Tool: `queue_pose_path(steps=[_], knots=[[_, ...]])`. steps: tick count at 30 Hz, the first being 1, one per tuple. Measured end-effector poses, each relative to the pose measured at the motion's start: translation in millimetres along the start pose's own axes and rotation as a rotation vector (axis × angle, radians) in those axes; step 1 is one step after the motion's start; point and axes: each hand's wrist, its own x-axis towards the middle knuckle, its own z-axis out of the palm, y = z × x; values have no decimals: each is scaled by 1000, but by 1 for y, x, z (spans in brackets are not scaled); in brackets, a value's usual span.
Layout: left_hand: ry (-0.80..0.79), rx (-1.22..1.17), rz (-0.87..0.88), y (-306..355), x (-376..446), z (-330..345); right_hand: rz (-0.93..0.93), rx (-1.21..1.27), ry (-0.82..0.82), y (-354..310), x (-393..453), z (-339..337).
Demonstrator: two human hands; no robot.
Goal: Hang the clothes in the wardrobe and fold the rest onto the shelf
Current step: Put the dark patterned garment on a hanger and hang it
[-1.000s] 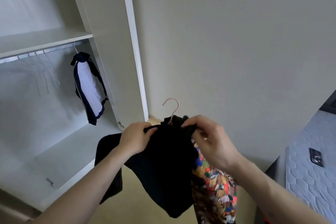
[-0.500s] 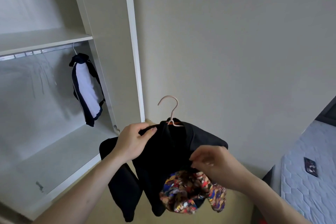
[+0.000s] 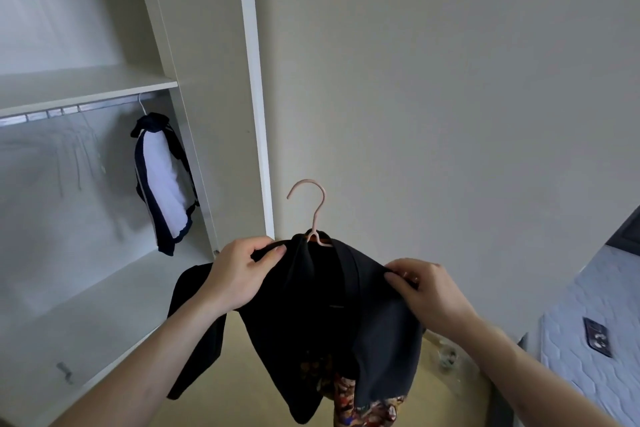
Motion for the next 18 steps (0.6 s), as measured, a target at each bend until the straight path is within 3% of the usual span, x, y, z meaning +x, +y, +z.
queue_pose_path(steps=[5,11,18], knots=[[-7,-19,-23,-1,14,1,-68,99,19,-12,24,12],[-93,-19,-53,-10,36,9,-75,211,-117,-1,63,33],[-70,5,-123,-5,81,5,-96,313,-118,18,133,59]])
